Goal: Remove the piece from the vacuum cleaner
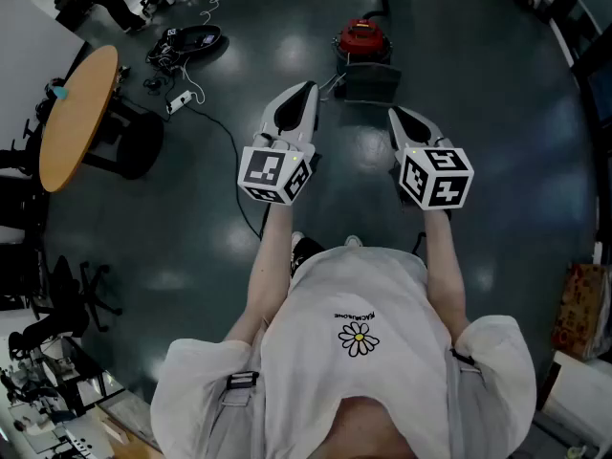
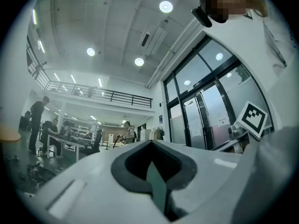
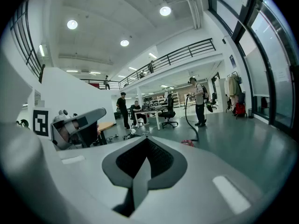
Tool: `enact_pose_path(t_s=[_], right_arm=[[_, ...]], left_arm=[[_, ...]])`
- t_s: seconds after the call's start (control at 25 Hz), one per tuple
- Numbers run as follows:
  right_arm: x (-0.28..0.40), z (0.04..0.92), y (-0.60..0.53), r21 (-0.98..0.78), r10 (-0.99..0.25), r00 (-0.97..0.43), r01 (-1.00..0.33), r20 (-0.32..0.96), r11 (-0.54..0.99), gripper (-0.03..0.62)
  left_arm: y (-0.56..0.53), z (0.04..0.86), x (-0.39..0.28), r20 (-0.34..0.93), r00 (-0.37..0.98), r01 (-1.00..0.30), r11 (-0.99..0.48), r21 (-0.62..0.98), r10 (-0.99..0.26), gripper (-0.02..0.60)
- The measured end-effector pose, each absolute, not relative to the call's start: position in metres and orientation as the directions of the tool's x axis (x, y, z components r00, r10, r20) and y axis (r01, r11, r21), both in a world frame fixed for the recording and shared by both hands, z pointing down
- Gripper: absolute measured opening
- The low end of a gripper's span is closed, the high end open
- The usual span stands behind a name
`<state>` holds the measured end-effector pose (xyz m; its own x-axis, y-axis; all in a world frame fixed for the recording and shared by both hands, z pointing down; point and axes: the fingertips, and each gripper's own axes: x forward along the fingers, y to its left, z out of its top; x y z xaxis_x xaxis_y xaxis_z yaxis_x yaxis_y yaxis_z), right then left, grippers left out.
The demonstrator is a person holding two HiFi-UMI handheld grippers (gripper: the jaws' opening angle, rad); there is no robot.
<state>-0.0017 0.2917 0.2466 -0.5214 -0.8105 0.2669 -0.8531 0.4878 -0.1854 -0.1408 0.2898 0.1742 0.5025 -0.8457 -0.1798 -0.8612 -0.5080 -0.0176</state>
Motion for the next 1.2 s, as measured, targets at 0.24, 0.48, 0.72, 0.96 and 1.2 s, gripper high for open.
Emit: enact_pose_path(t_s=[0.24,0.48,0.72,0.96,1.2], right_arm=[[-0.006,0.248,0.292,-0.177,-0.809,-0.525,-0.851,0.264,0.494,0.023],[-0.005,0.246,0.296,-0.183,-0.805,-0.541,-0.841,0.243,0.51,0.023],[-0.006,0.245,0.304,-0.311,-0.766,-0.625,-0.765,0.15,0.564,0.025],[0.002,0.249,0.295,-0.319,-0.784,-0.604,-0.779,0.147,0.54,0.025],[0.002,0.255,0.283,-0.326,-0.785,-0.602,-0.778,0.144,0.537,0.025]], left_arm=[[0.288,0.177,-0.142,-0.17,0.492,-0.868,-0.495,-0.022,-0.854,0.0],[0.29,0.182,-0.141,-0.161,0.491,-0.867,-0.498,0.002,-0.856,0.0],[0.292,0.198,-0.133,-0.134,0.51,-0.855,-0.518,0.031,-0.85,0.0],[0.285,0.202,-0.126,-0.12,0.509,-0.855,-0.517,0.04,-0.852,0.0],[0.272,0.201,-0.123,-0.12,0.522,-0.848,-0.529,0.034,-0.845,0.0]])
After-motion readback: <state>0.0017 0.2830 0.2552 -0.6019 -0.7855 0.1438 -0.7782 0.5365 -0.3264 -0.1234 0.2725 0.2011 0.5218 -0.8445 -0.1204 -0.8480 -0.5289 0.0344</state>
